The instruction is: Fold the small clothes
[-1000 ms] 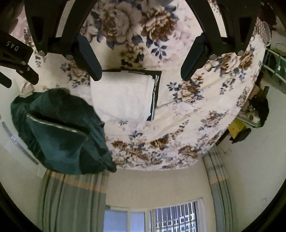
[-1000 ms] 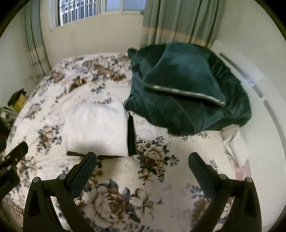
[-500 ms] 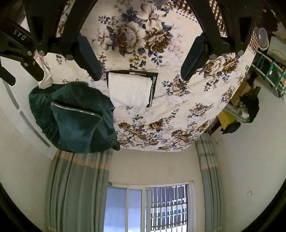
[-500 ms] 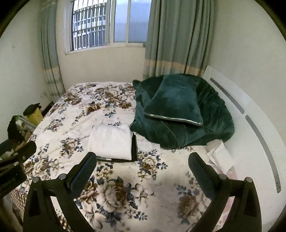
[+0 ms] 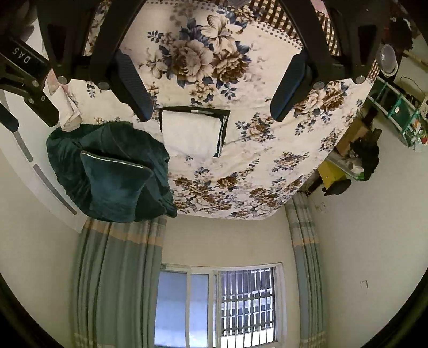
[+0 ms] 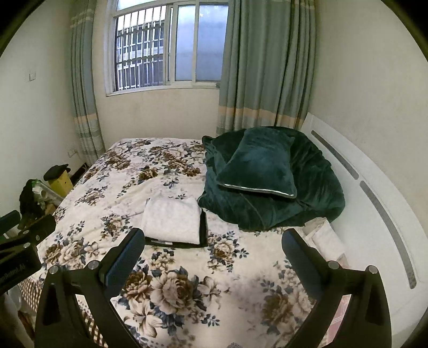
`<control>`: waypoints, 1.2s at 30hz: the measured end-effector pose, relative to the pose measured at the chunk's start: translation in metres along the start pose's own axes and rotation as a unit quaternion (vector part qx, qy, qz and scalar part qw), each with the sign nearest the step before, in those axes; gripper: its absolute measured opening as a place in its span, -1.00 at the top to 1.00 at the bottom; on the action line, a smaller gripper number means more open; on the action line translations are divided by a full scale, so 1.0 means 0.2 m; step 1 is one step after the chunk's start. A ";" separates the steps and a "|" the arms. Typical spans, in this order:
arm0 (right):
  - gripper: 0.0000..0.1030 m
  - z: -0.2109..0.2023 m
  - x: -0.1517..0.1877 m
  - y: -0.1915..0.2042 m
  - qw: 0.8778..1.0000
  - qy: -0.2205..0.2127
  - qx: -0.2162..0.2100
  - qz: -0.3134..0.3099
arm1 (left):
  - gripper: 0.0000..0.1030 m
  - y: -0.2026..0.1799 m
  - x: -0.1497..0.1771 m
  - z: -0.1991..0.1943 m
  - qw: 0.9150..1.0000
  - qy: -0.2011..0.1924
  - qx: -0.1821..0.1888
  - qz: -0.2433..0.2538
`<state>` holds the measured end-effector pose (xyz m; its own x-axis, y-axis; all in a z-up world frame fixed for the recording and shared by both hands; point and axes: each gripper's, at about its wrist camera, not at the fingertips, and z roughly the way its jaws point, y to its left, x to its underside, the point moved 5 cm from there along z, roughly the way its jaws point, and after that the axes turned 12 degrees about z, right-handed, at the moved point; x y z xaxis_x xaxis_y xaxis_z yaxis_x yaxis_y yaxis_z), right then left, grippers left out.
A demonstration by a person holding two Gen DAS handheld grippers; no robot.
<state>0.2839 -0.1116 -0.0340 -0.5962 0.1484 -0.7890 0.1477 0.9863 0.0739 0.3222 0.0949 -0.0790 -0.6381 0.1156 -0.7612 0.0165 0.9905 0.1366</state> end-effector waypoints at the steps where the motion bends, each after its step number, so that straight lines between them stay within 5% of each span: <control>1: -1.00 0.00 0.00 0.00 1.000 0.000 0.000 0.001 | -0.75 0.00 0.00 -0.01 1.000 0.000 -0.001 0.002; 4: -1.00 -0.01 0.00 0.00 1.000 0.001 0.000 0.001 | -1.00 0.00 0.01 -0.03 1.000 -0.004 -0.008 0.007; 36: -1.00 0.00 -0.01 0.02 1.000 0.001 -0.005 -0.005 | -1.00 0.03 0.01 -0.04 1.000 -0.001 -0.019 0.001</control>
<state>0.2860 -0.1071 -0.0331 -0.5999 0.1383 -0.7880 0.1343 0.9884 0.0712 0.3137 0.1000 -0.0747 -0.6362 0.1175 -0.7626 -0.0121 0.9867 0.1621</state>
